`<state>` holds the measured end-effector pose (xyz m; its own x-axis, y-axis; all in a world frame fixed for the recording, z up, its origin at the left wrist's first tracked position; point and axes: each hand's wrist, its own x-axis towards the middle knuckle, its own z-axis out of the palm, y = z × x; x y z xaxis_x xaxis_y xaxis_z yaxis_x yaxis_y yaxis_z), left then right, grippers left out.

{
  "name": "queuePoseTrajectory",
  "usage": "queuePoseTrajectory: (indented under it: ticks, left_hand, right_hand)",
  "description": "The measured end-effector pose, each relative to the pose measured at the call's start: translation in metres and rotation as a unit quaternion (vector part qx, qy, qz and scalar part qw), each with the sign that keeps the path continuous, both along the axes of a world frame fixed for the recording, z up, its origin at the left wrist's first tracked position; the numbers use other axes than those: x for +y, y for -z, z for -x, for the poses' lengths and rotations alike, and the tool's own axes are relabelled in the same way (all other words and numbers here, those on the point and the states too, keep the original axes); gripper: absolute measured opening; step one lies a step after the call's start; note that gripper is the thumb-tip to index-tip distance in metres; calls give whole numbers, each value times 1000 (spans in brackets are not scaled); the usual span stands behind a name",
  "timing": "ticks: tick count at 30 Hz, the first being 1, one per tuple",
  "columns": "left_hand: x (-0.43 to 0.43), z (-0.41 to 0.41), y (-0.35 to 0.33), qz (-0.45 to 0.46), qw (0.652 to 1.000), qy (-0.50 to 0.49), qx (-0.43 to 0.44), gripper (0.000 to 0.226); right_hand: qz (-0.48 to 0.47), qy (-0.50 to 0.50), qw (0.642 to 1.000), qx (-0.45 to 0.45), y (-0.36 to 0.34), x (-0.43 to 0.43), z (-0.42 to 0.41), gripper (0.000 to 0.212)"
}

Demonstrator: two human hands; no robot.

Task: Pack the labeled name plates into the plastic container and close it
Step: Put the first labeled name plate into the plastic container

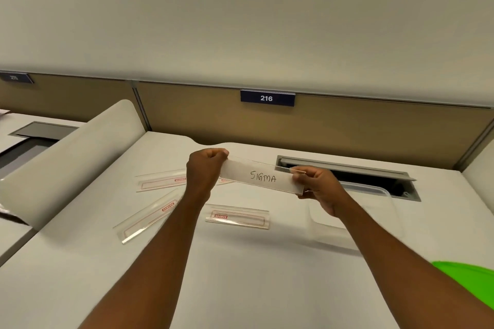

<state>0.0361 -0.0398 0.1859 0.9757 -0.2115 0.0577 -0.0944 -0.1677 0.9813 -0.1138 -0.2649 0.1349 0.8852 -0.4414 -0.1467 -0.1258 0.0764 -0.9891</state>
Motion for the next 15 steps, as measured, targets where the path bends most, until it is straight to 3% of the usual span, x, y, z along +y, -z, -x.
queuePoseTrajectory:
  ticks: [7,12,15]
  left_hand:
    - [-36,15,14,-74,991,107,21,22]
    - [-82,43,20,-163,977,122,-53,26]
    - [-112,62,22,-205,966,126,-92,26]
  right_hand:
    - [145,5,989,38,-19,-57,29,17]
    - [366,8,921,131,-18,-92,54,22]
    - [410,53,898,153,-12,-112,73,25]
